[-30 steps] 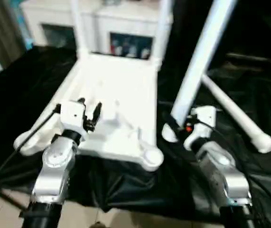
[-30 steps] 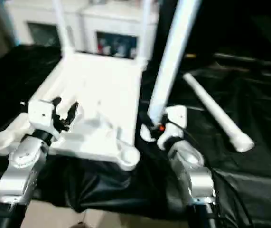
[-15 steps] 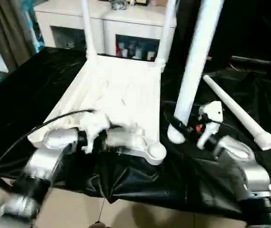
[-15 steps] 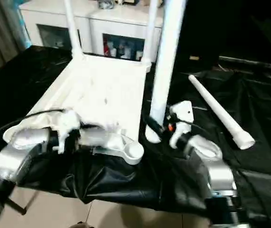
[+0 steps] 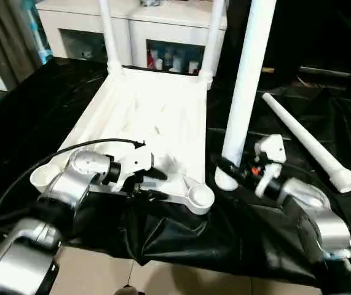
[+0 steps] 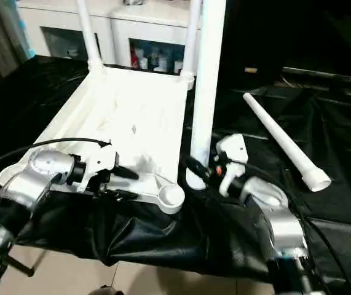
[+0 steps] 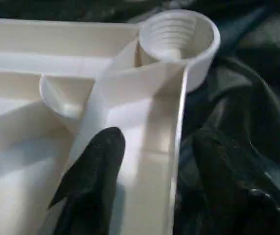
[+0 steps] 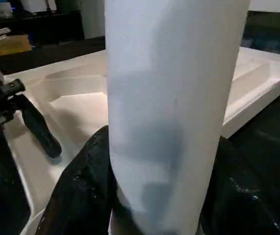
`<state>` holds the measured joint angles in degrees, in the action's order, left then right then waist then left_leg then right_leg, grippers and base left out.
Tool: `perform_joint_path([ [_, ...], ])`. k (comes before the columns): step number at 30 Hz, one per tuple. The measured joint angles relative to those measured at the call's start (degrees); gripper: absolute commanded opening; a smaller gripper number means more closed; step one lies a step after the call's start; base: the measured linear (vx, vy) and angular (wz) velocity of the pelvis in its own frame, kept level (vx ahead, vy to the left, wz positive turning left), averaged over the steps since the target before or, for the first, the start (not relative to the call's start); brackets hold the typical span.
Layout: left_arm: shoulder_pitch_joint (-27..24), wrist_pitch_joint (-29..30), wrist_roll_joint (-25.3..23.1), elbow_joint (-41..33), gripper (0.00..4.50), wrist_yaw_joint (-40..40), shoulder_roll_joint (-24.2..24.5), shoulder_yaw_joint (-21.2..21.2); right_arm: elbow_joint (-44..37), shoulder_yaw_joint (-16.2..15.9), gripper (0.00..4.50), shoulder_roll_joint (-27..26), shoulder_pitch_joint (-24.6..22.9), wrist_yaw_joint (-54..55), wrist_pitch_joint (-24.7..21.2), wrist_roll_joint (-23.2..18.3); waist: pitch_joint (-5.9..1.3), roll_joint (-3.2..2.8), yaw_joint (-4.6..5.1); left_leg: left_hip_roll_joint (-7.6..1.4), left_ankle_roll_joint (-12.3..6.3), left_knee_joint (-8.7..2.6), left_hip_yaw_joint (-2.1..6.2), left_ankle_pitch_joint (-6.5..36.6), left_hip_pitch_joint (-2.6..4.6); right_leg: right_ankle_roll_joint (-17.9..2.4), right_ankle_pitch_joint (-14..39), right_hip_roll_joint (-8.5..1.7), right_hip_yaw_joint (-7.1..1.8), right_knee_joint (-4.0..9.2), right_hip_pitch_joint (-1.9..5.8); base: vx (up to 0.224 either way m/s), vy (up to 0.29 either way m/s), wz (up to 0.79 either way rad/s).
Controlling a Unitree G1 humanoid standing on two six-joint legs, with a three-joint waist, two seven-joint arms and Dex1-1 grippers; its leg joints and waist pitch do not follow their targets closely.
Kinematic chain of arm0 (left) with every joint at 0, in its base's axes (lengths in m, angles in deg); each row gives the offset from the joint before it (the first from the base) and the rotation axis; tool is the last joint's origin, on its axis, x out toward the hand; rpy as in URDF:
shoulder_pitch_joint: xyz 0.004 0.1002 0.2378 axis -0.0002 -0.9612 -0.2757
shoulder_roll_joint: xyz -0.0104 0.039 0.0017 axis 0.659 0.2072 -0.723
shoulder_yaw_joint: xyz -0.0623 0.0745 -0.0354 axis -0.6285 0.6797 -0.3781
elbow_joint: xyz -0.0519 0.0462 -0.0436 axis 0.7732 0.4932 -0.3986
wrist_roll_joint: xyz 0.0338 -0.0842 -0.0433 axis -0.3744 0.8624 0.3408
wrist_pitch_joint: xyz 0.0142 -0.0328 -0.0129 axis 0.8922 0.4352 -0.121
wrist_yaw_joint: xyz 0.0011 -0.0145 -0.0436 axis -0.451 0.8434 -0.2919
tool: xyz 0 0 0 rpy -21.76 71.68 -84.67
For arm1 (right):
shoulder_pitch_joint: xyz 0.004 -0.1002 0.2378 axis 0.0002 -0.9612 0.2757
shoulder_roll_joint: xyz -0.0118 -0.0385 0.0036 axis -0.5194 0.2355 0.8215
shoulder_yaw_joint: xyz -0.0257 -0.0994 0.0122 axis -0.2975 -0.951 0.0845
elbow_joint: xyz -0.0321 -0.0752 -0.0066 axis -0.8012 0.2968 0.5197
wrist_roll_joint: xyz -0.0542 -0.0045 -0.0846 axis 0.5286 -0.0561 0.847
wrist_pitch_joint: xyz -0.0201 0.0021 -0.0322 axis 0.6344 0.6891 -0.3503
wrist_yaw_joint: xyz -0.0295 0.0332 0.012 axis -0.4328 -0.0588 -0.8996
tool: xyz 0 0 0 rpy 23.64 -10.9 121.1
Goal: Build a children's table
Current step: Move to table, then insert table leg to table base
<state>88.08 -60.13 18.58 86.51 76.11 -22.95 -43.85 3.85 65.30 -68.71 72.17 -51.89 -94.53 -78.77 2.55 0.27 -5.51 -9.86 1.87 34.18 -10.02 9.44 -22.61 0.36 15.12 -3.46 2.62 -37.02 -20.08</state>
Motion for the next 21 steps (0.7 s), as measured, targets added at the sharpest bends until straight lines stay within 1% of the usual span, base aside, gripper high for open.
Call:
perform_joint_path([
  [1, 0.2, -0.6, -0.2, 0.5, 2.09, 0.4, 0.0, 0.3, 0.0, 0.0, 1.89, 0.3, 0.0, -0.2, 0.0, 0.0, 0.07, -0.11, -0.03, 0.0, 0.0, 0.01, -0.01, 0.0, 0.03, 0.0, 0.0, -0.01, -0.01, 0.0, 0.02, 0.0, 0.0, 0.0],
  [2, 0.4, -0.8, -0.5, 0.8, 2.0, 0.9, 0.0, 0.6, 0.0, 0.0, 1.89, 0.4, 0.0, -0.3, 0.0, 0.0, 0.11, -0.18, -0.07, 0.0, 0.0, 0.01, -0.02, 0.0, 0.03, 0.0, 0.0, -0.01, -0.01, 0.0, 0.03, 0.0, 0.0, 0.0],
  [5, 0.4, -2.0, -1.1, 1.2, 1.94, 1.5, 0.0, 1.2, -0.2, 0.0, 1.89, 0.5, -0.4, -0.5, 0.0, 0.0, 0.21, -0.34, -0.25, -0.01, 0.0, 0.01, -0.03, 0.0, 0.03, 0.0, 0.0, -0.01, -0.01, 0.0, 0.02, 0.0, 0.0, 0.0],
  [6, 0.5, -2.6, -1.3, 1.4, 1.75, 1.5, 0.0, 1.2, -0.4, 0.0, 1.89, 0.5, -0.6, -0.4, 0.0, 0.0, 0.23, -0.36, -0.3, -0.01, 0.0, 0.0, -0.03, 0.0, 0.03, 0.0, 0.0, -0.01, -0.01, 0.0, 0.02, 0.0, 0.0, 0.0],
  [7, 0.5, -3.2, -1.6, 2.0, 1.64, 1.3, -0.1, 1.2, -0.5, 0.0, 1.89, 0.5, -0.7, -0.4, 0.0, 0.0, 0.23, -0.38, -0.33, -0.01, -0.01, 0.0, -0.03, 0.0, 0.02, 0.0, 0.0, -0.01, -0.01, 0.0, 0.01, 0.0, 0.0, 0.0],
  [11, 0.7, -4.9, -2.4, 4.0, 1.53, 1.0, -0.7, 1.2, -0.5, 0.0, 1.89, 0.2, -0.7, -0.3, 0.0, 0.0, 0.24, -0.37, -0.43, -0.02, -0.01, 0.0, -0.04, 0.0, 0.02, 0.0, 0.0, -0.01, -0.01, 0.0, 0.01, 0.0, 0.0, 0.0],
  [13, 0.8, -5.3, -2.4, 4.5, 1.21, 0.9, -0.8, 1.2, -0.6, -0.1, 1.89, 0.0, -0.7, -0.2, 0.0, 0.0, 0.23, -0.37, -0.48, -0.02, -0.01, 0.0, -0.05, 0.0, 0.03, 0.0, 0.0, -0.01, -0.01, 0.0, 0.01, 0.0, 0.0, 0.0],
  [15, 0.8, -5.4, -2.4, 4.8, 1.12, 1.0, -0.8, 1.1, -0.6, -0.2, 1.89, -0.1, -0.7, -0.2, 0.0, 0.0, 0.23, -0.37, -0.51, -0.02, -0.01, 0.0, -0.05, 0.0, 0.03, 0.0, 0.0, -0.01, -0.01, 0.0, 0.01, 0.0, 0.0, 0.0],
  [17, 0.9, -5.4, -2.4, 4.9, 0.88, 1.0, -0.8, 1.1, -0.6, -0.5, 1.89, -0.1, -0.7, -0.2, 0.0, 0.0, 0.24, -0.37, -0.58, -0.02, -0.01, 0.0, -0.05, 0.0, 0.03, 0.0, 0.0, -0.01, -0.01, 0.0, 0.01, 0.0, 0.0, 0.0],
  [18, 0.9, -5.5, -2.4, 5.1, 0.88, 1.0, -0.8, 1.0, -0.6, -0.5, 1.89, -0.1, -0.7, -0.2, 0.0, 0.0, 0.24, -0.37, -0.63, -0.02, -0.01, 0.0, -0.05, 0.0, 0.03, 0.0, 0.0, -0.01, -0.02, 0.0, 0.01, 0.0, 0.0, 0.0],
  [19, 1.1, -5.6, -2.4, 5.4, 0.67, 1.1, -0.8, 1.0, -0.6, -0.6, 1.89, -0.2, -0.7, -0.2, 0.0, 0.0, 0.24, -0.37, -0.69, -0.02, -0.01, 0.0, -0.05, 0.0, 0.03, 0.0, 0.0, -0.01, -0.01, 0.01, 0.01, 0.0, 0.0, 0.0],
  [21, 1.2, -5.7, -2.4, 5.6, 0.64, 1.2, -0.8, 0.9, -0.6, -0.6, 1.89, -0.2, -0.7, -0.2, 0.0, 0.0, 0.24, -0.37, -0.79, -0.02, -0.01, 0.0, -0.05, 0.0, 0.03, 0.0, 0.0, -0.01, -0.02, 0.0, 0.01, 0.0, 0.0, 0.0],
])
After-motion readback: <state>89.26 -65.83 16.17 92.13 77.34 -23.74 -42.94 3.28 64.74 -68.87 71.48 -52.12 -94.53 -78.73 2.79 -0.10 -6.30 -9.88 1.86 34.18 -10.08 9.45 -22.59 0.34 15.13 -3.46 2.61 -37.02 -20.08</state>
